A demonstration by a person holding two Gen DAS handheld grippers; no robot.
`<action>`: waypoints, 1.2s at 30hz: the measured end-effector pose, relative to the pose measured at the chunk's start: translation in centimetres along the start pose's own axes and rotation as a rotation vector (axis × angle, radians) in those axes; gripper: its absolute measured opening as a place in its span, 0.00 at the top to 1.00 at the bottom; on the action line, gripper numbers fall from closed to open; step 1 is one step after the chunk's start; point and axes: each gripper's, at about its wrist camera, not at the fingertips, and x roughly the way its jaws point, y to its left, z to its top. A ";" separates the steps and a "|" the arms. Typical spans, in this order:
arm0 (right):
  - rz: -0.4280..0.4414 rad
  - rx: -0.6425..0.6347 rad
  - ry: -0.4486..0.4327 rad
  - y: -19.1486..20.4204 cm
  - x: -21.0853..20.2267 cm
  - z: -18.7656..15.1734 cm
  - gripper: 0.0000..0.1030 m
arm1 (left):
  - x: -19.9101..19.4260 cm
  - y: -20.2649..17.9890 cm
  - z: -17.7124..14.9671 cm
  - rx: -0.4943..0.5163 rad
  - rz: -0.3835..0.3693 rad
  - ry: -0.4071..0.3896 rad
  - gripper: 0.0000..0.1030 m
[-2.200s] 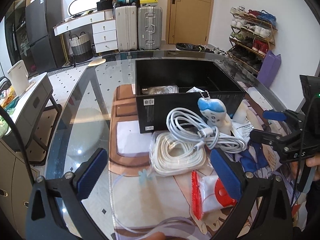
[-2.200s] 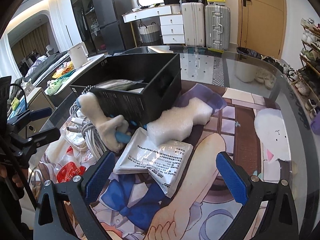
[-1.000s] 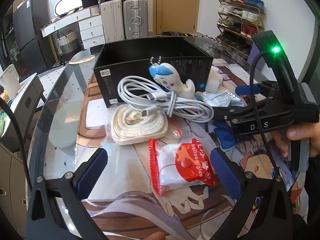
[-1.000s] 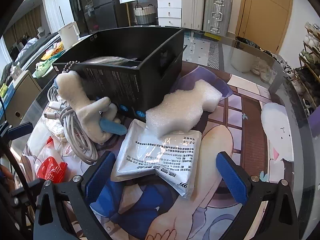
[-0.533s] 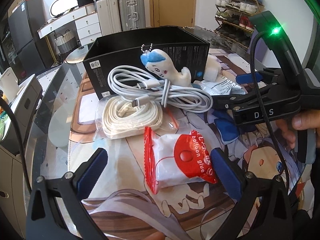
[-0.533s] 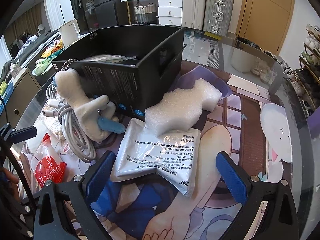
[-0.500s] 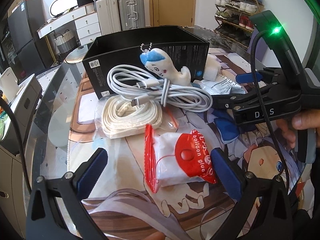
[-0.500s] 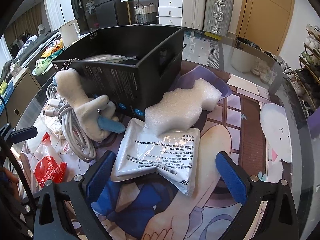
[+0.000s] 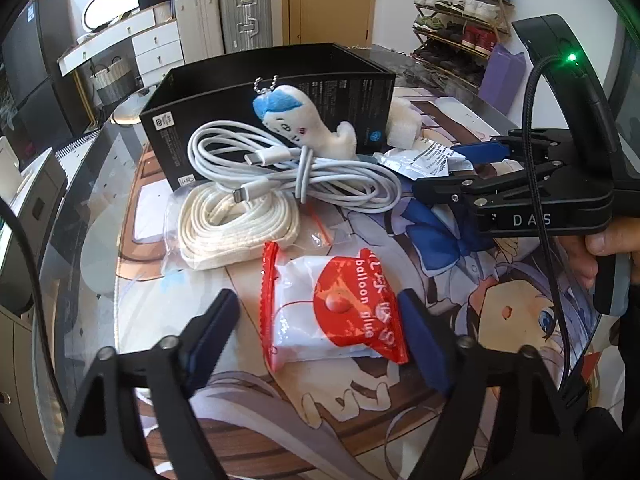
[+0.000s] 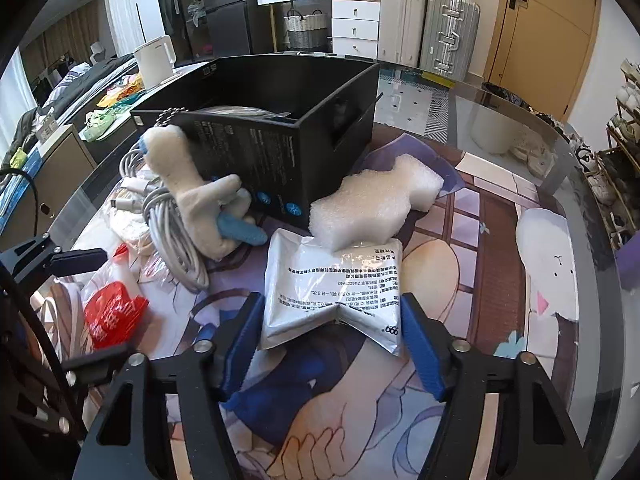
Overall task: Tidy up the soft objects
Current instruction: 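Grasp the white printed pouch with the right tool while the left tool grasps the glue pack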
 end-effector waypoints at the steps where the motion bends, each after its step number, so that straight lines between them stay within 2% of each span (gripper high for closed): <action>1: 0.003 -0.001 -0.001 0.0 -0.1 -0.1 0.39 | -0.1 -0.1 0.0 0.006 -0.002 -0.004 0.36; 11: 0.006 -0.003 -0.009 0.0 -1.4 -2.0 0.44 | -0.4 0.5 0.3 -0.010 -0.027 -0.010 0.49; 27: 0.009 -0.026 -0.049 1.2 -3.8 -3.5 0.59 | -2.8 2.2 0.7 -0.047 -0.044 -0.084 0.51; 36: 0.010 -0.039 -0.093 1.9 -6.0 -4.0 0.60 | -4.2 3.7 1.2 -0.073 -0.014 -0.134 0.51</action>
